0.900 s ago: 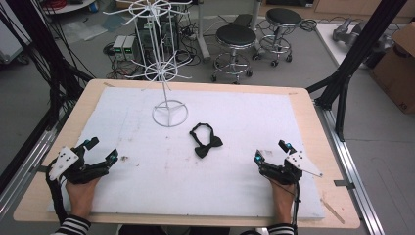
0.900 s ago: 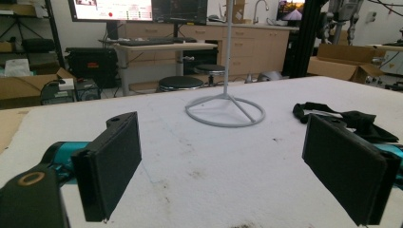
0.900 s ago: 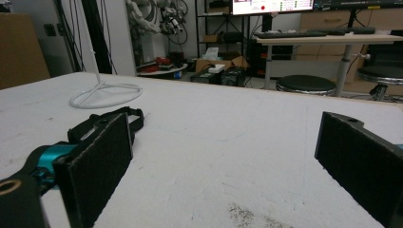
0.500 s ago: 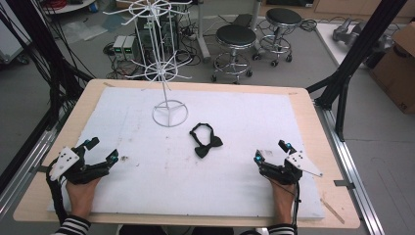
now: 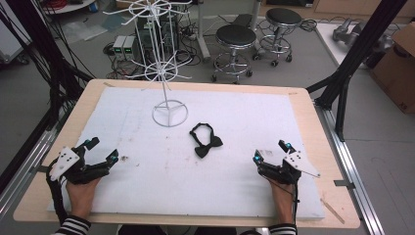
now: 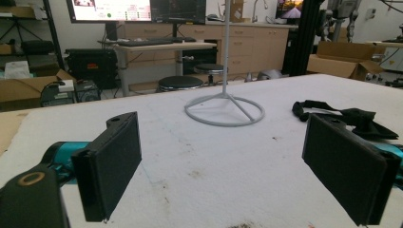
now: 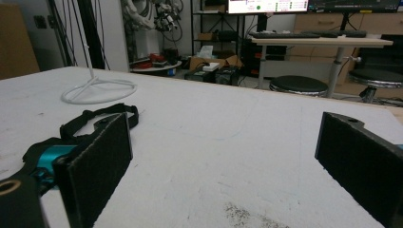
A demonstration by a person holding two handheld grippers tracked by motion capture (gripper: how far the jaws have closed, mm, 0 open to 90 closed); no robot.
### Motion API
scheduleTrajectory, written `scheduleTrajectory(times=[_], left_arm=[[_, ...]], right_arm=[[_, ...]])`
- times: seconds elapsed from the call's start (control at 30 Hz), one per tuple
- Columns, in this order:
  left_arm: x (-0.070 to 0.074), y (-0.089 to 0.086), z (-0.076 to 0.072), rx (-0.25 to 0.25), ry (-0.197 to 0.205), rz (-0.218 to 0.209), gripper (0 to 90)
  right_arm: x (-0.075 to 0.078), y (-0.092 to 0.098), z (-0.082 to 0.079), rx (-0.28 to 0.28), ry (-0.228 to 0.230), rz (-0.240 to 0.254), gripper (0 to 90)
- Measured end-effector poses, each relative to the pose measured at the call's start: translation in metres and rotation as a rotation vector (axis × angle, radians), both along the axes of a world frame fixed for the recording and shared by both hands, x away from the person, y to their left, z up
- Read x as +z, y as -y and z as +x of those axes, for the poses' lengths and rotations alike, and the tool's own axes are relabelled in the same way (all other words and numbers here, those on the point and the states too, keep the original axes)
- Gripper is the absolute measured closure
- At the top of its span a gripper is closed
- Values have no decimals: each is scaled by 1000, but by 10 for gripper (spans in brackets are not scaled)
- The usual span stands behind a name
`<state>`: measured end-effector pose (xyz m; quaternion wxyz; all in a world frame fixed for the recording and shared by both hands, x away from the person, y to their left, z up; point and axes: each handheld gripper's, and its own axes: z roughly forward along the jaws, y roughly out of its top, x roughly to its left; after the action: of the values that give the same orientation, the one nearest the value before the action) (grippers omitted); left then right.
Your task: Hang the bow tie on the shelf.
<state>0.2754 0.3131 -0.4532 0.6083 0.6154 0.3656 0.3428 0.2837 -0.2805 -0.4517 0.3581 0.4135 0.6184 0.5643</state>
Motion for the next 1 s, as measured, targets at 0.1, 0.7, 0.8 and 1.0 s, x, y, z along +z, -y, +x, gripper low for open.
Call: scheduleTrajectory(times=[0.1,0.7,0.8,1.0], left_arm=[[0,0,0,0,0,4,131],[0,0,0,-1,0,2,136],[0,0,0,-1,-1,2,136],[0,0,0,-1,-1,2,138]], right_arm=[[1,1,2,6,-32,2,38],[59,-22,23,162,-127,6,34],[67,-29,29,188,-144,-20,34],[75,-45,42,206,-180,-86,34]])
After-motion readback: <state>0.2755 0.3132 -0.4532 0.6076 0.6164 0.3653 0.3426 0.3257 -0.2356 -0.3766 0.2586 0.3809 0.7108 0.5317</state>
